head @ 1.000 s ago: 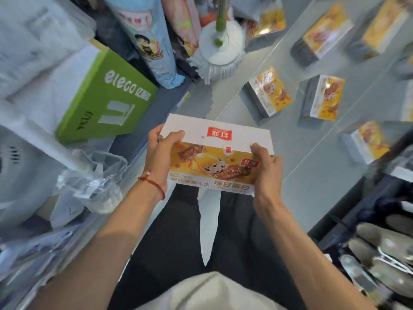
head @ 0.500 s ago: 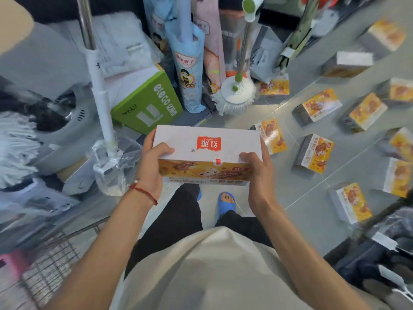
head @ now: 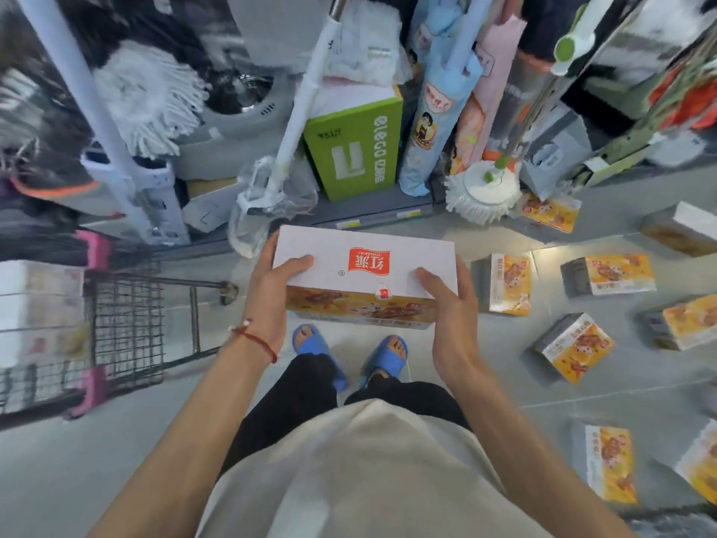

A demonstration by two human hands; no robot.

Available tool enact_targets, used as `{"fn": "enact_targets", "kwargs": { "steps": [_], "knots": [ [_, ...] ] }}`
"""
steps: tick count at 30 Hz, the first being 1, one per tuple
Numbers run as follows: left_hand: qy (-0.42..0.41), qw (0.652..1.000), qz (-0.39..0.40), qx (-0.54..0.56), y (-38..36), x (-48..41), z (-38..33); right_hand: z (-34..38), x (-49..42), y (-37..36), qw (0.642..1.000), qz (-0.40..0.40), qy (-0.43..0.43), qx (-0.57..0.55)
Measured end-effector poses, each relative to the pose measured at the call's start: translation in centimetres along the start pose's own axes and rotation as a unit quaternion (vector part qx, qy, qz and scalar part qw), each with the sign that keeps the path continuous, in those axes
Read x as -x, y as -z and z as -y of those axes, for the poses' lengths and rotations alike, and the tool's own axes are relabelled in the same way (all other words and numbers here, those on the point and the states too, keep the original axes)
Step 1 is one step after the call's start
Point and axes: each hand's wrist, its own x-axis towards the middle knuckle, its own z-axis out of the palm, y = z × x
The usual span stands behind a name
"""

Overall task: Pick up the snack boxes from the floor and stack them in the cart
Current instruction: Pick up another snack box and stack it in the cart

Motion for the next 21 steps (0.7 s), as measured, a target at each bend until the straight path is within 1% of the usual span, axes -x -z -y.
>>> {"fn": "enact_targets", "kwargs": {
  "steps": [3, 9, 15, 21],
  "knots": [
    [0.006, 1.000, -0.020, 0.006, 3.5, 1.9, 1.3, -0.9, 1.8, -1.5, 0.999, 0.031, -0.007, 0.013],
    [-0.006, 0.994, -0.107, 0.036, 10.9, 6.5, 3.9, -4.0, 5.9, -6.1, 0.993, 0.094, 0.001, 0.070],
    [-0.022, 0.979, -0.191, 0.075, 20.4, 12.7, 7.1, -8.3, 11.7, -11.9, 0.976, 0.175, 0.010, 0.130],
    [-0.023, 0.956, -0.271, 0.107, 29.0, 18.7, 9.9, -13.5, 18.7, -17.4, 0.958, 0.231, 0.022, 0.171]
  ]
}}
